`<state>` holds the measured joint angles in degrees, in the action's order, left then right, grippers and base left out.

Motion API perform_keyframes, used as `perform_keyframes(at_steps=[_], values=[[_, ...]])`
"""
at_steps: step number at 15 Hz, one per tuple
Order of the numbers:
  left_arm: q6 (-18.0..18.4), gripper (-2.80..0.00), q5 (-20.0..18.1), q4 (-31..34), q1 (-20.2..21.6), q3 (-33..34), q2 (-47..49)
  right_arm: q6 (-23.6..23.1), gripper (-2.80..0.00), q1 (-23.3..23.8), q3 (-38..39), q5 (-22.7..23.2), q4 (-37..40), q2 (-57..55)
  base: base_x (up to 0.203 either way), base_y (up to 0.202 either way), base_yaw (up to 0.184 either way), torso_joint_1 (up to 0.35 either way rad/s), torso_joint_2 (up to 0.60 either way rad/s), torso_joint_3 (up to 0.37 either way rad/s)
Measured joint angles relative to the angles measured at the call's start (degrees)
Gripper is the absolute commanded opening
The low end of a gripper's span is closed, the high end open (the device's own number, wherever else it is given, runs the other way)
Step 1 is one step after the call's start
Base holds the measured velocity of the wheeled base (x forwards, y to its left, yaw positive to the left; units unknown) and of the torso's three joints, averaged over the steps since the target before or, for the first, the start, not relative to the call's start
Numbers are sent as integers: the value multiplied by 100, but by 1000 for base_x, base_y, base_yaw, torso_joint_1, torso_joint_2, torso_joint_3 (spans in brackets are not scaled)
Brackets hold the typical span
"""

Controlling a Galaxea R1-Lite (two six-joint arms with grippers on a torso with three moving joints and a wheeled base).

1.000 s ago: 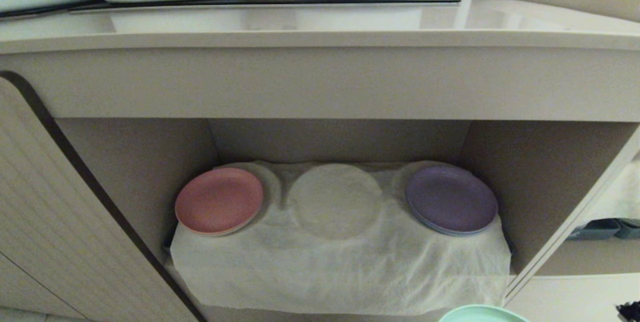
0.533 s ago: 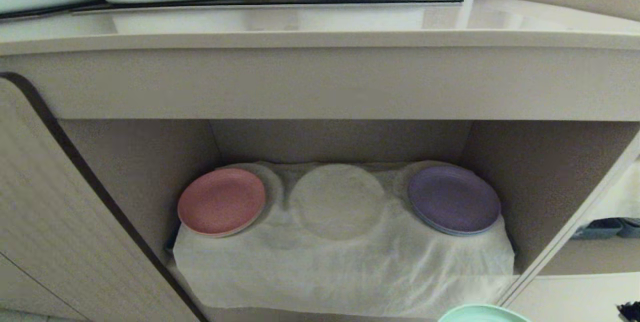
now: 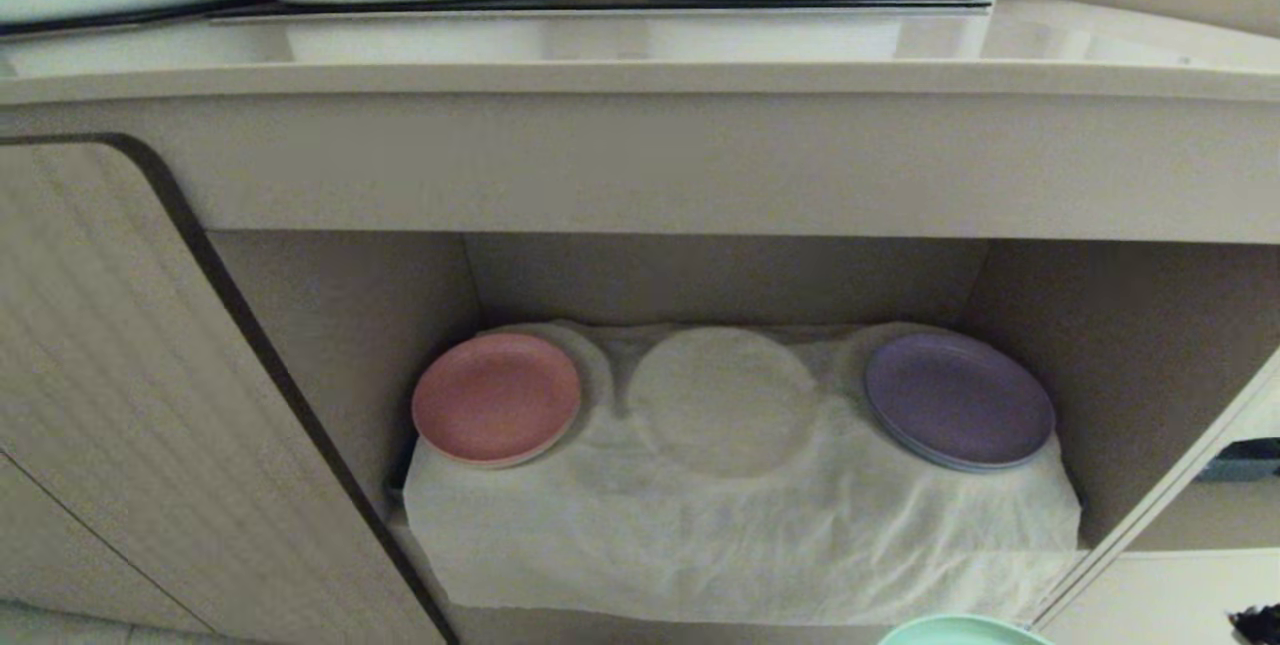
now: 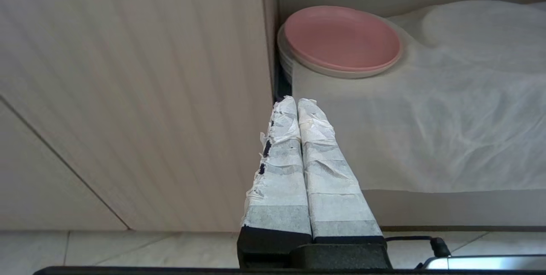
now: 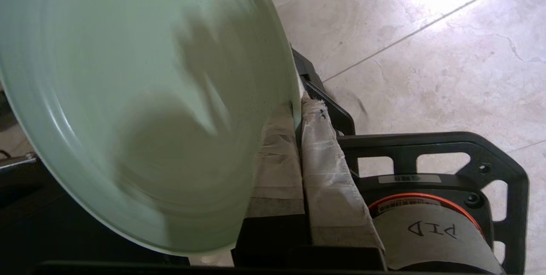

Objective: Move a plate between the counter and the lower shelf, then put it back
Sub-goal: Put the plate

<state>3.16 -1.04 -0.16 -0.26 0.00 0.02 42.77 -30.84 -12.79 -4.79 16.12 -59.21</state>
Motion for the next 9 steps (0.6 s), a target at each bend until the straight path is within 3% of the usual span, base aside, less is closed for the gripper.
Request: perform_keyframes(at_steps=[9], values=[[0, -280, -1, 0, 0, 0, 0, 3, -280, 4, 4, -5, 34, 65, 0, 0, 0, 0, 0, 0]])
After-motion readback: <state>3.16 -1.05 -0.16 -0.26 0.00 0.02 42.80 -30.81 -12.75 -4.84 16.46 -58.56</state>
